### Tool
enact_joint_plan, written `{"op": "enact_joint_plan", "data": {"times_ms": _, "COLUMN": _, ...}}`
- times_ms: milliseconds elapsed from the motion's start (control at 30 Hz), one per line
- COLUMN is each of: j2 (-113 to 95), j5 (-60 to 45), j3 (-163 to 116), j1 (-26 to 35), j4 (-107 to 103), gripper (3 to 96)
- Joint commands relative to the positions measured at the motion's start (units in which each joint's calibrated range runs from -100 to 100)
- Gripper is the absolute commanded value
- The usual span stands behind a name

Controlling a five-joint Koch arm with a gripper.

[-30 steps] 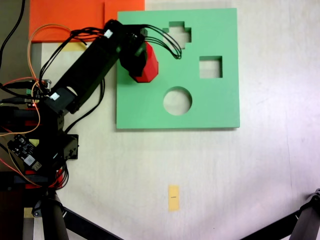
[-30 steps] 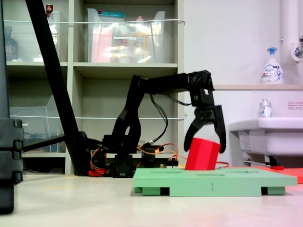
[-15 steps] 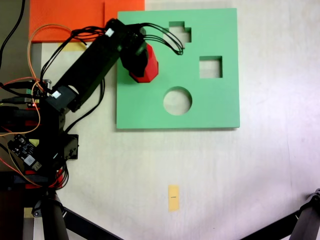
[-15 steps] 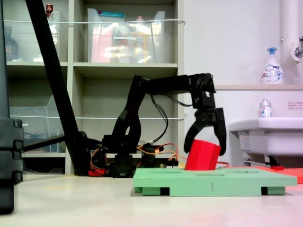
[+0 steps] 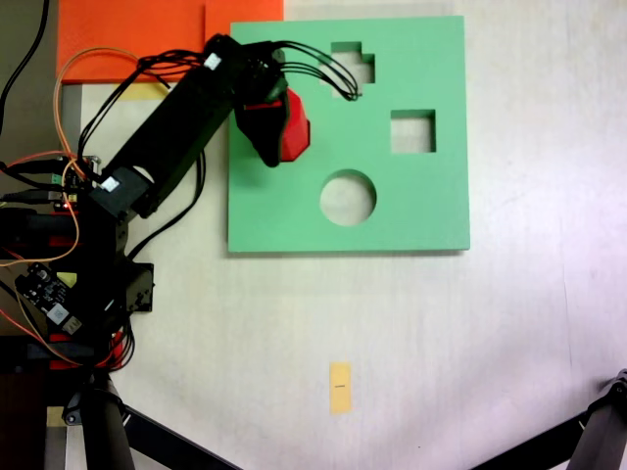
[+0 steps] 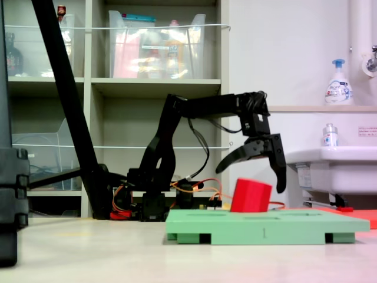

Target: Put the octagonal pillar block into the corresponding hole

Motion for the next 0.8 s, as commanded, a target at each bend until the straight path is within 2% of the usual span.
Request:
{"op": "enact_joint_plan", "data": {"times_ms": 33, "j2": -3.6, "j5": 0.0, "j3": 3.1, "j1": 0.4, "j4": 1.2, "gripper": 95.4}}
{"op": "enact_joint_plan", "data": {"times_ms": 333, "j2": -15.2, "j5": -0.8, "j3": 3.0, "j1": 0.2, "j4": 0.2, "gripper": 95.4}}
{"op": "enact_joint_plan", "data": {"times_ms": 467, "j2": -31.5, "j5": -6.4, "j3": 1.6, "j1": 0.0, "j4": 0.0, "gripper": 94.8}}
{"op": "enact_joint_plan", "data": {"times_ms": 533, "j2": -39.9, "j5": -10.9, "j3": 1.2, "j1": -2.1, "j4": 0.3, "gripper": 94.2}}
{"op": "enact_joint_plan", "data": {"times_ms": 600, "j2": -46.3, "j5": -19.5, "j3": 1.6, "j1": -3.8, "j4": 0.5, "gripper": 84.5}}
{"op": "enact_joint_plan", "data": {"times_ms": 667, "j2": -53.9, "j5": -29.3, "j3": 1.6, "j1": -5.9, "j4": 0.8, "gripper": 67.0}}
{"op": "enact_joint_plan", "data": {"times_ms": 800, "j2": -66.0, "j5": -46.0, "j3": 1.4, "j1": -12.7, "j4": 9.6, "gripper": 66.4}}
